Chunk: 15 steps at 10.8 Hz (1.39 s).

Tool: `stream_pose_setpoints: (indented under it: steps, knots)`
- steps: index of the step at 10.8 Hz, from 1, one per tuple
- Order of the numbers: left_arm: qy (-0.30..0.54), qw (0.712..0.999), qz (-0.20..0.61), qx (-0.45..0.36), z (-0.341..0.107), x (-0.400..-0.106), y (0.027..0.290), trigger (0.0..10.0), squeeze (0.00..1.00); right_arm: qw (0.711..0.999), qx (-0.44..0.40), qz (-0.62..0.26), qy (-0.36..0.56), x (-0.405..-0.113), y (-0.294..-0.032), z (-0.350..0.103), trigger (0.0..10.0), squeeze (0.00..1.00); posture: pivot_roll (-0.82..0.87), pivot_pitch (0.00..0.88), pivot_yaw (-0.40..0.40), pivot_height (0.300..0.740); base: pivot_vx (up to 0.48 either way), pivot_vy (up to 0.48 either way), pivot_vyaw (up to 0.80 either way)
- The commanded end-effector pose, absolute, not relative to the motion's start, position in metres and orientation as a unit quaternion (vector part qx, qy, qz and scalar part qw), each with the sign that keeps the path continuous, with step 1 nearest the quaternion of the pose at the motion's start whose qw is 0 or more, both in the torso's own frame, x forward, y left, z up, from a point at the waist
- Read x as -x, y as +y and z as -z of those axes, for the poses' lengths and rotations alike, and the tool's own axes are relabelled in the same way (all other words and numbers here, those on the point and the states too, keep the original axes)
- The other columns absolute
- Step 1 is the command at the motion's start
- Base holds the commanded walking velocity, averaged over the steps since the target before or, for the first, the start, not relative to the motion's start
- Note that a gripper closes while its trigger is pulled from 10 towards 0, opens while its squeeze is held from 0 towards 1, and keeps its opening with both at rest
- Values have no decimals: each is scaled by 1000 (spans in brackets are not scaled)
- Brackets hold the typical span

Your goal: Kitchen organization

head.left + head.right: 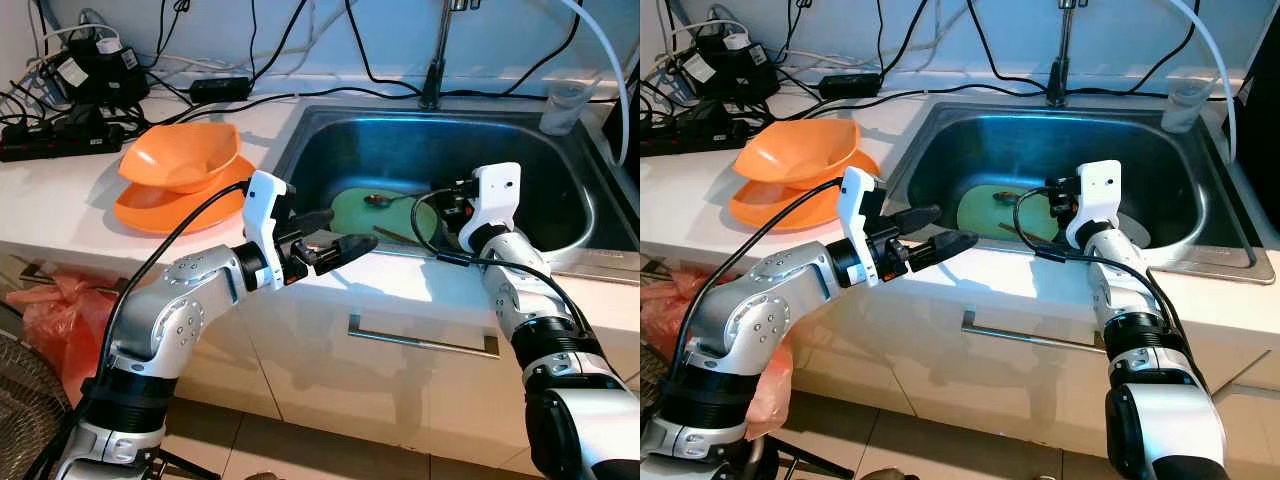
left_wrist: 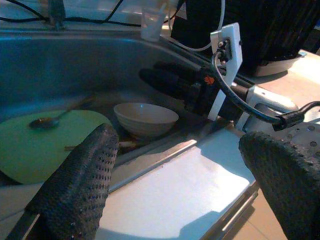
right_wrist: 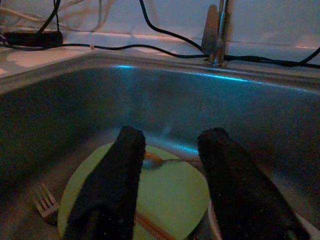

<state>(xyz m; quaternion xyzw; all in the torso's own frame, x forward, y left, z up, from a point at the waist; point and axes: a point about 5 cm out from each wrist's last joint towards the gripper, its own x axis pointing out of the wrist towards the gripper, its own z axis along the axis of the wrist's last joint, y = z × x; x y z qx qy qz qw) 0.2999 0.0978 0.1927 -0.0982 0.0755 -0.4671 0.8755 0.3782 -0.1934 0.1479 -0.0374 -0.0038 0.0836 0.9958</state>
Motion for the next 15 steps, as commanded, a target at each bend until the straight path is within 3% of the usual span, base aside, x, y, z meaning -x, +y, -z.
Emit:
stream_pose_setpoints:
  steps: [1, 4, 7, 9, 12, 15]
  knots:
    - [80, 876, 467, 90, -192, -299, 99, 10000, 1000, 996, 32, -89, 4, -379, -190, -145, 10000, 1000, 137, 31, 114, 740, 0, 0, 0]
    - [65, 891, 440, 88, -194, -305, 101, 10000, 1000, 994, 17, -111, 0, -379, -184, -146, 10000, 1000, 134, 17, 105, 740, 0, 0, 0]
    - [19, 946, 315, 70, -198, -333, 120, 10000, 1000, 976, -30, -215, -33, -373, -151, -167, 10000, 1000, 102, 0, 92, 740, 0, 0, 0]
    - [3, 966, 255, 44, -197, -345, 131, 10000, 1000, 960, -40, -272, -44, -363, -127, -175, 10000, 1000, 74, 0, 93, 740, 0, 0, 0]
    - [-25, 987, 157, 30, -191, -361, 158, 10000, 1000, 951, -98, -292, -36, -341, -101, -169, 10000, 1000, 70, 0, 81, 740, 0, 0, 0]
    - [-29, 991, 128, -7, -191, -373, 171, 10000, 1000, 939, -127, -320, -17, -317, -83, -163, 10000, 1000, 69, 0, 83, 740, 0, 0, 0]
